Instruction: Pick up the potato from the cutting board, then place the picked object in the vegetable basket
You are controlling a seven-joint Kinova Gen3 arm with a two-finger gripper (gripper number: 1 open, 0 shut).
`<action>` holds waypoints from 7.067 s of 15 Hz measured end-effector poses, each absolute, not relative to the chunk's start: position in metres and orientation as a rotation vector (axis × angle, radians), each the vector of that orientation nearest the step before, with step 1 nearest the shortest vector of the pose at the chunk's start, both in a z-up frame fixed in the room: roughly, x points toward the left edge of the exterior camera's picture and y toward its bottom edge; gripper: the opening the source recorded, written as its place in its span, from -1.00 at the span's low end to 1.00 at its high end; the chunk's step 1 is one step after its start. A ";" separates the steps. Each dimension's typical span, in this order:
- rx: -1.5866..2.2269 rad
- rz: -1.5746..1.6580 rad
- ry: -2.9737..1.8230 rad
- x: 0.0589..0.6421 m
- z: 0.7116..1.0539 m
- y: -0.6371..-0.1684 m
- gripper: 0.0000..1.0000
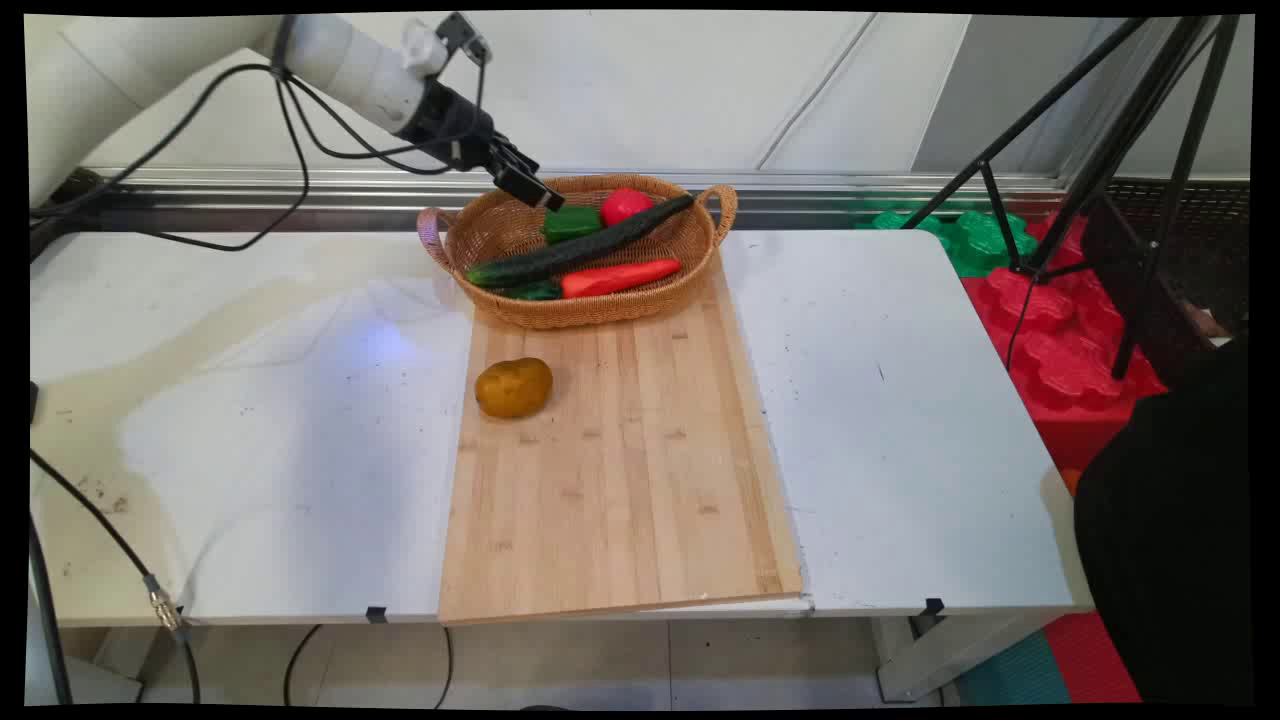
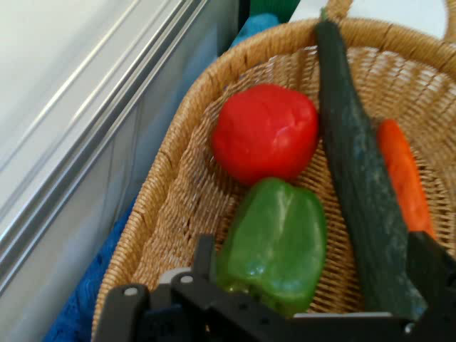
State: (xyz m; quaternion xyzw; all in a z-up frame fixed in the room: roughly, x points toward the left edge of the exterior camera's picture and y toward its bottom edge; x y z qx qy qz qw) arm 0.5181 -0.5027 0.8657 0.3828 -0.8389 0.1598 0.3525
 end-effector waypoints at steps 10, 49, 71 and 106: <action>0.932 0.438 -2.142 0.532 0.914 -0.443 1.00; 1.030 0.147 -2.369 0.439 0.829 -0.327 1.00; 1.015 0.103 -2.373 0.421 0.809 -0.344 -1.00; 0.981 0.515 -2.252 0.537 0.901 -0.429 -1.00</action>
